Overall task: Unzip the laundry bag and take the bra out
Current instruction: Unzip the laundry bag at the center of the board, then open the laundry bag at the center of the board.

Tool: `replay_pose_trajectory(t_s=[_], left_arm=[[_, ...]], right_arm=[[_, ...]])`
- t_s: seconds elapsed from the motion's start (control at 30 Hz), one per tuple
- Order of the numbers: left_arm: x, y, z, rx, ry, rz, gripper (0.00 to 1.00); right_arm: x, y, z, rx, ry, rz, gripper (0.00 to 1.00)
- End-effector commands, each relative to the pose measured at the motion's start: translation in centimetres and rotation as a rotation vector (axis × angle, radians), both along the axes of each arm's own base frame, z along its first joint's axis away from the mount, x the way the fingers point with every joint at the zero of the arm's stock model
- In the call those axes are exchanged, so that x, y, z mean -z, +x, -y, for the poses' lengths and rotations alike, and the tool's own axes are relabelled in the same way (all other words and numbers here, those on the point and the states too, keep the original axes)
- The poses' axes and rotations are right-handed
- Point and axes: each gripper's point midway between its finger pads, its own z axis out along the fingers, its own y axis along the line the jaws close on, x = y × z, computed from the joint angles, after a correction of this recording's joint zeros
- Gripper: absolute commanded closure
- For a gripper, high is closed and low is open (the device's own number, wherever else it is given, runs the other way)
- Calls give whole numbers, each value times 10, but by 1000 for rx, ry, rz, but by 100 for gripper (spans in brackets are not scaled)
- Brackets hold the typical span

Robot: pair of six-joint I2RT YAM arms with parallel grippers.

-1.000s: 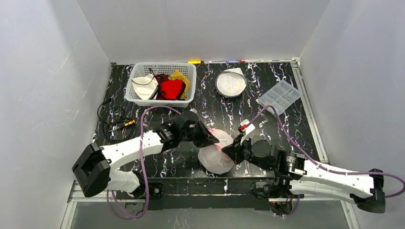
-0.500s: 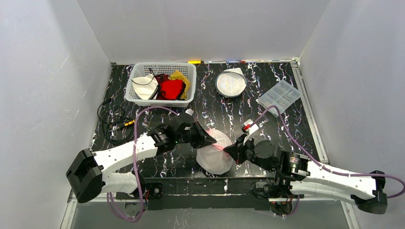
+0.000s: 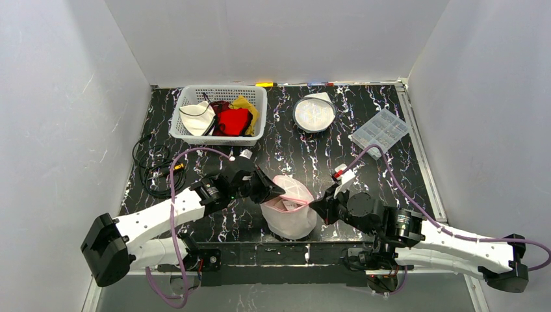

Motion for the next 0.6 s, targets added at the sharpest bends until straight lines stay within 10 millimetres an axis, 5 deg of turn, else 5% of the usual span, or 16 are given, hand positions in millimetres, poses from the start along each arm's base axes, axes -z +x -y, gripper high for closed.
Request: replay_pose_trajectory(t_s=[0.0, 0.03, 0.23, 0.3, 0.43, 0.57], left_arm=[[10, 1, -16, -30, 66, 6, 100], [8, 1, -15, -19, 60, 17, 100], [-3, -1, -13, 48, 73, 67, 91], [-2, -1, -14, 79, 101, 94, 98], [1, -3, -12, 162, 137, 156, 100], [-30, 7, -11, 189, 119, 325, 100]], right_arm=[[-17, 7, -1, 36, 50, 24, 99], [-20, 6, -3, 33, 61, 23, 99], [-39, 9, -1, 52, 95, 36, 49], [-39, 11, 1, 68, 79, 37, 39], [-27, 19, 9, 150, 43, 17, 31], [-17, 28, 19, 240, 46, 8, 30]])
